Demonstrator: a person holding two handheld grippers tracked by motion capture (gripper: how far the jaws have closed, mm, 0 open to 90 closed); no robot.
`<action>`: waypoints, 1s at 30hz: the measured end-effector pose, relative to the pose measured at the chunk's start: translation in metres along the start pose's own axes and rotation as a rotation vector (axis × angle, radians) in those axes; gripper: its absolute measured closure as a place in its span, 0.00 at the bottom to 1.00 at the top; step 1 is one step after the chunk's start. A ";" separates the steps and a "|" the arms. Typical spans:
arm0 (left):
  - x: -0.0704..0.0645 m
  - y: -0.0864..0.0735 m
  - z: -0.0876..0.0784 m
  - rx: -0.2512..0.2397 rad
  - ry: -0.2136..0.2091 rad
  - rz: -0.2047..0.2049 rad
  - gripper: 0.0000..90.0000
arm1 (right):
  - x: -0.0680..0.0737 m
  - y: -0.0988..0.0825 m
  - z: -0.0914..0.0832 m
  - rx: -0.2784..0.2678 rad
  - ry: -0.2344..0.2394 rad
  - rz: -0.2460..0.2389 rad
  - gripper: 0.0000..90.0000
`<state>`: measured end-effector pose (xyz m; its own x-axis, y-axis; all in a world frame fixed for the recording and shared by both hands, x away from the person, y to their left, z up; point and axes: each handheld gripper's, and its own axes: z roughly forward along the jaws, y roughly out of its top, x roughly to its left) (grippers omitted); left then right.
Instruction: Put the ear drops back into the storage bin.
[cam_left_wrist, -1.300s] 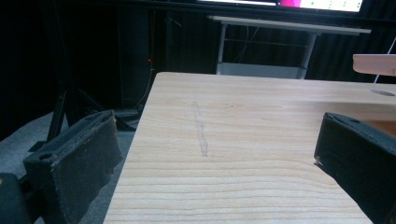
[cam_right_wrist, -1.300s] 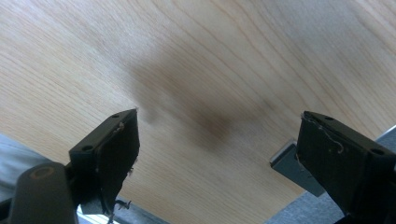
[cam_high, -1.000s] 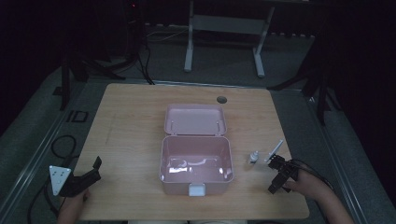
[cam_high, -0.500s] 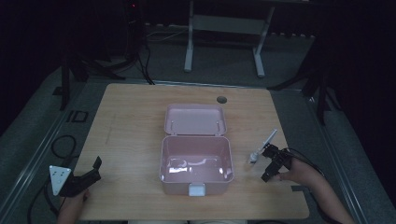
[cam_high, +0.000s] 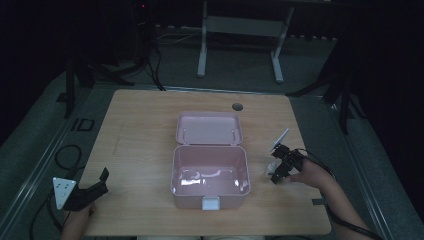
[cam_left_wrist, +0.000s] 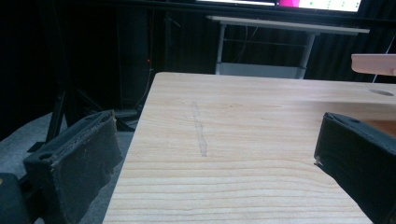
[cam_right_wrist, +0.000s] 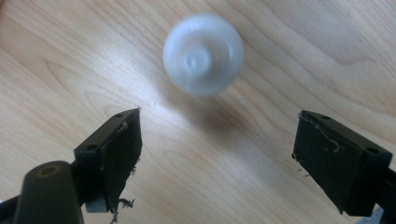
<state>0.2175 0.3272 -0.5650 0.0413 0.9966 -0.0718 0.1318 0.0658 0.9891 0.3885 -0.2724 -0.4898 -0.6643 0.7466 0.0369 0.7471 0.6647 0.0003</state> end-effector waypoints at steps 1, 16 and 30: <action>0.000 0.000 0.000 0.000 0.000 0.000 0.00 | 0.000 0.002 0.001 0.003 0.003 -0.007 0.19; 0.000 0.000 0.000 0.000 -0.003 0.001 0.00 | 0.000 0.027 0.013 0.026 0.027 -0.040 0.48; -0.001 0.000 0.000 -0.001 -0.002 0.012 0.00 | 0.003 0.033 0.017 0.047 0.014 -0.096 0.66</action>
<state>0.2172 0.3262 -0.5650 0.0453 0.9972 -0.0599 0.1305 0.0535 0.9900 0.4106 -0.2477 -0.5067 -0.7319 0.6794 0.0528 0.6781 0.7337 -0.0426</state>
